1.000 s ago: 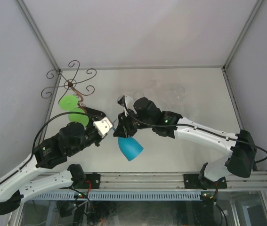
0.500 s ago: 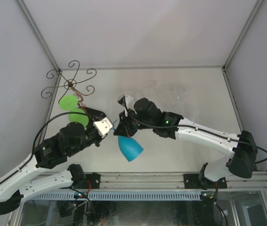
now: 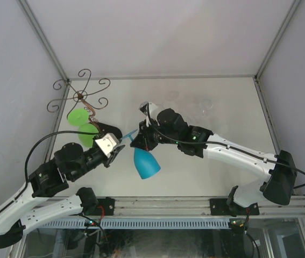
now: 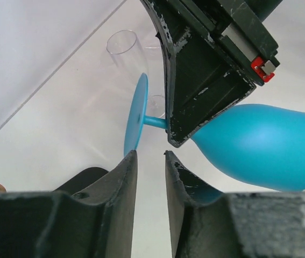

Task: Place the wine glass upside down on the wine glass rack
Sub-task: Turn the wine glass upside down at the wine rack.

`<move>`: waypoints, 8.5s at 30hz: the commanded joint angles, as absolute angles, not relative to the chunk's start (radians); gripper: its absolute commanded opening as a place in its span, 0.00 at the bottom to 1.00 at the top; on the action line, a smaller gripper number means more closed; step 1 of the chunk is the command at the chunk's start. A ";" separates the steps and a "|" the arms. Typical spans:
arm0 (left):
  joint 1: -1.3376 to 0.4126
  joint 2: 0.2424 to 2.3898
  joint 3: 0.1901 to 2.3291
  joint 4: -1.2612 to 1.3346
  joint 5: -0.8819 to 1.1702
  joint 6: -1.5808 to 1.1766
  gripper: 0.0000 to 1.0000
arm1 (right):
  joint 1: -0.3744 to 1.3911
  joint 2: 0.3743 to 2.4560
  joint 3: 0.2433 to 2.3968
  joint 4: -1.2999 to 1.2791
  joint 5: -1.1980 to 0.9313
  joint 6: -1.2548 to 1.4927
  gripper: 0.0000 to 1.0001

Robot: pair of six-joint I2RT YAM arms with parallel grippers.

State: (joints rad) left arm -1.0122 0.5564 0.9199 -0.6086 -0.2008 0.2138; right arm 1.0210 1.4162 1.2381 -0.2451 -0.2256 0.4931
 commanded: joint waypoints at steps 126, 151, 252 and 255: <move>-0.953 0.167 0.830 -0.845 -0.667 -0.311 0.36 | 0.988 1.978 1.553 0.697 -0.188 -0.079 0.00; -0.950 0.166 0.828 -0.845 -0.666 -0.310 0.36 | 0.981 2.048 1.536 0.942 -0.199 0.060 0.00; -0.905 0.126 0.845 -0.851 -0.707 -0.315 0.41 | 0.989 1.717 1.225 0.702 -0.092 -0.062 0.54; -0.905 0.126 0.888 -0.861 -0.710 -0.305 0.42 | 1.017 1.654 1.148 0.669 -0.055 -0.093 0.55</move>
